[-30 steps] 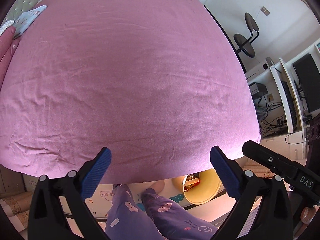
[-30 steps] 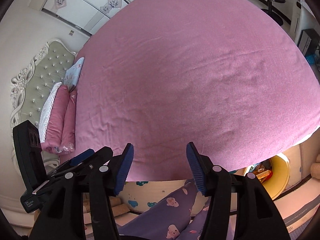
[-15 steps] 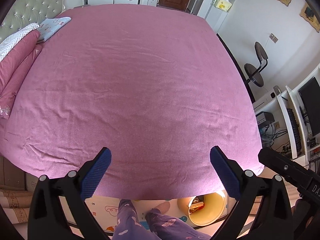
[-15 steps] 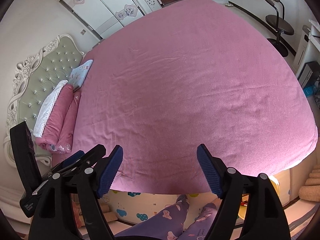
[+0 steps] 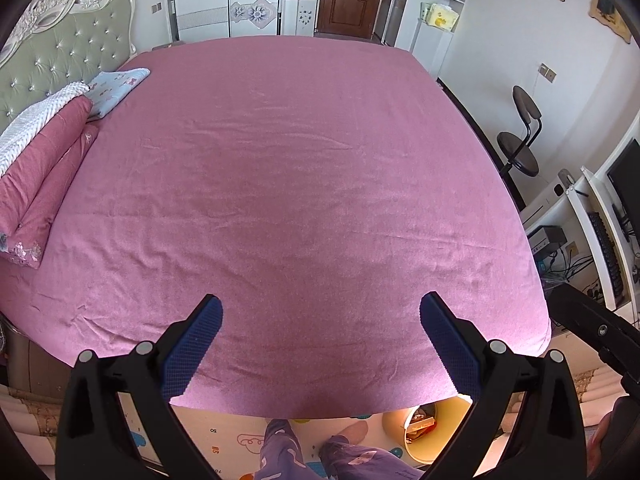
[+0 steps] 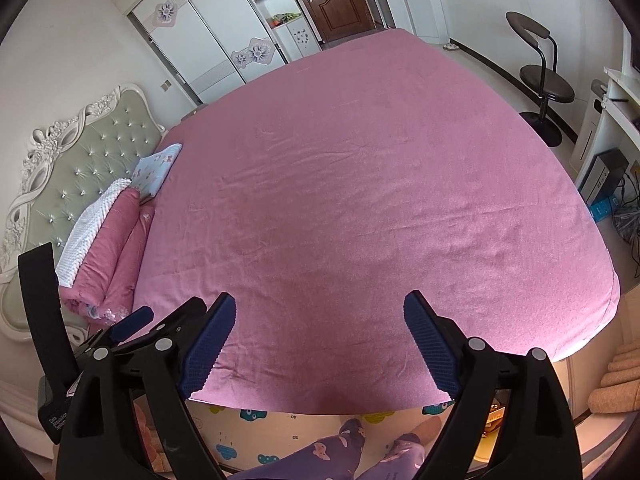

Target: Collect trash

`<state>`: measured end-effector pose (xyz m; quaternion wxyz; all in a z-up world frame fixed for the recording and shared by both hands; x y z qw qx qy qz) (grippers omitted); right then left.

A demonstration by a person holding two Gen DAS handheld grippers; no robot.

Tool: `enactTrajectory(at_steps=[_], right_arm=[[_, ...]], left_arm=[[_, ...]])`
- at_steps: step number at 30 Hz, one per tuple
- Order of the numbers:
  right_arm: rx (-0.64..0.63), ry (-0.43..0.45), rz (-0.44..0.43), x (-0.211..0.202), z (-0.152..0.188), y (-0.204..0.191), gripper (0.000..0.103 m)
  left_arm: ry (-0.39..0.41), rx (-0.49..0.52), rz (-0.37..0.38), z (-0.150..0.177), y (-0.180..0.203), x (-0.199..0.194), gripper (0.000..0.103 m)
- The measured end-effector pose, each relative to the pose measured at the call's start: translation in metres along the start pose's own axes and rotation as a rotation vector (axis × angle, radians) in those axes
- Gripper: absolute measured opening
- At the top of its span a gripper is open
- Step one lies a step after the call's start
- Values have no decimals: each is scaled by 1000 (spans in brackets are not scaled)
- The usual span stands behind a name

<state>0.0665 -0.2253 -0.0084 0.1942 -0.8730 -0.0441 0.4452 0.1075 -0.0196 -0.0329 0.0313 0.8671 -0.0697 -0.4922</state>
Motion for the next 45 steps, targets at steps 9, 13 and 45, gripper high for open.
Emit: enactTrajectory(at_steps=[9, 13, 45], right_arm=[[-8, 19, 1, 0, -3, -5, 84], [-23, 24, 9, 1, -4, -10, 84], [13, 22, 18, 6, 3, -19, 84]], left_arm=[[28, -27, -26, -14, -13, -6, 99], [21, -21, -24, -16, -16, -5, 99], [-1, -15, 27, -27, -26, -2, 99]])
Point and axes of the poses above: each gripper's, at about its wrist camera, not at the fingertips, and x roughly the way its jaws point, y to its right, z to its underside, the point moved 8 cm from there along x, roughly the way its jaws point, and after that the axes turned 2 degrees about -x, right-handed, at the moved point
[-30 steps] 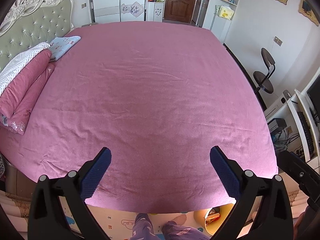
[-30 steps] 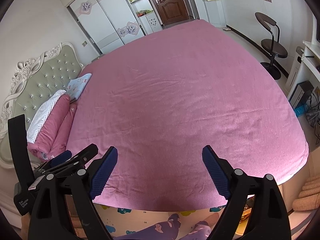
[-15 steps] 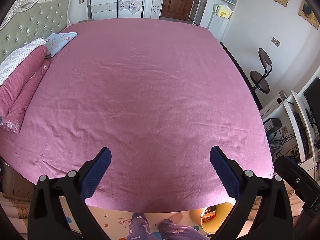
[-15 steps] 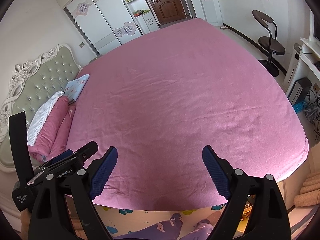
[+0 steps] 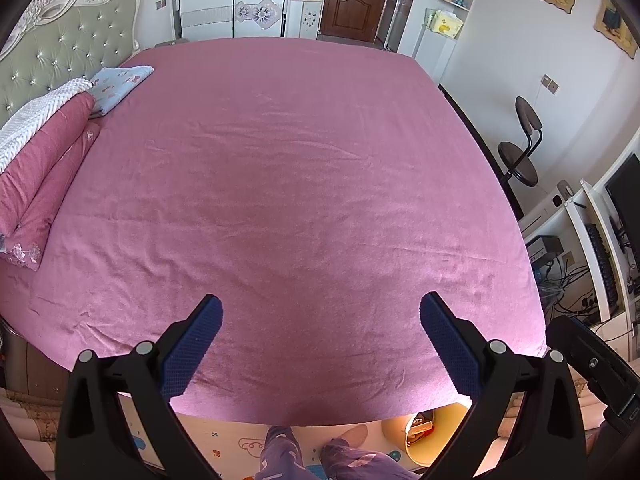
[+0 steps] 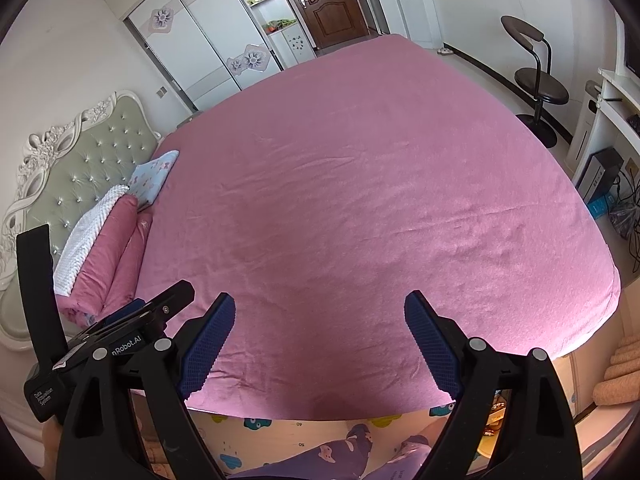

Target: Collect trash

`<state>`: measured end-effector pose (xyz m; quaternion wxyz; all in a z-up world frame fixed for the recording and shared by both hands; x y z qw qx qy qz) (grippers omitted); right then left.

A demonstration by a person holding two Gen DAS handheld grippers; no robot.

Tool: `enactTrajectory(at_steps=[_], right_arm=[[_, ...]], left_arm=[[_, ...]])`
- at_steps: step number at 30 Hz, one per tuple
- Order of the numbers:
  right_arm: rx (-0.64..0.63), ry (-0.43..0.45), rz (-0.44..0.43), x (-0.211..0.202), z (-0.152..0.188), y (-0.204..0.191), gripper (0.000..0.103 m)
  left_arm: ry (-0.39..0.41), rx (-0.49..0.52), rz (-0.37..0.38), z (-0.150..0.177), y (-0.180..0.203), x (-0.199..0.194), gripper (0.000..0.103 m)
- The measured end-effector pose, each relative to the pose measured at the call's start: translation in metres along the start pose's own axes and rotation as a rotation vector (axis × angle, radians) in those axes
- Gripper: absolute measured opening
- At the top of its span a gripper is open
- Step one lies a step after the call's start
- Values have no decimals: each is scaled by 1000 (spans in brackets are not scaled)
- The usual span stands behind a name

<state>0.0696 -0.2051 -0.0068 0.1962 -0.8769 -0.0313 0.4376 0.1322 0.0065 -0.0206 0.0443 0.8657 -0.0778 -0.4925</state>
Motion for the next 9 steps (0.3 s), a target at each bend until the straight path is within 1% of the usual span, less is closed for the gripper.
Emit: enactTrajectory(at_steps=[3, 9], right_arm=[[-1, 1, 0, 0, 1, -1, 84], [-2, -1, 2, 0, 3, -3, 84]], left_arm=[[-5, -14, 19, 2, -1, -2, 99], [-4, -17, 18, 4, -6, -4, 99]])
Point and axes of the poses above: each gripper's, at about its wrist camera, not at the fingertips, and x roughly the way its jaws point, y to its right, z to its underside, the point moved 8 cm from there along x, roughly the way its jaws point, and after that the axes turned 2 degrees about -x, right-handed, at the moved point
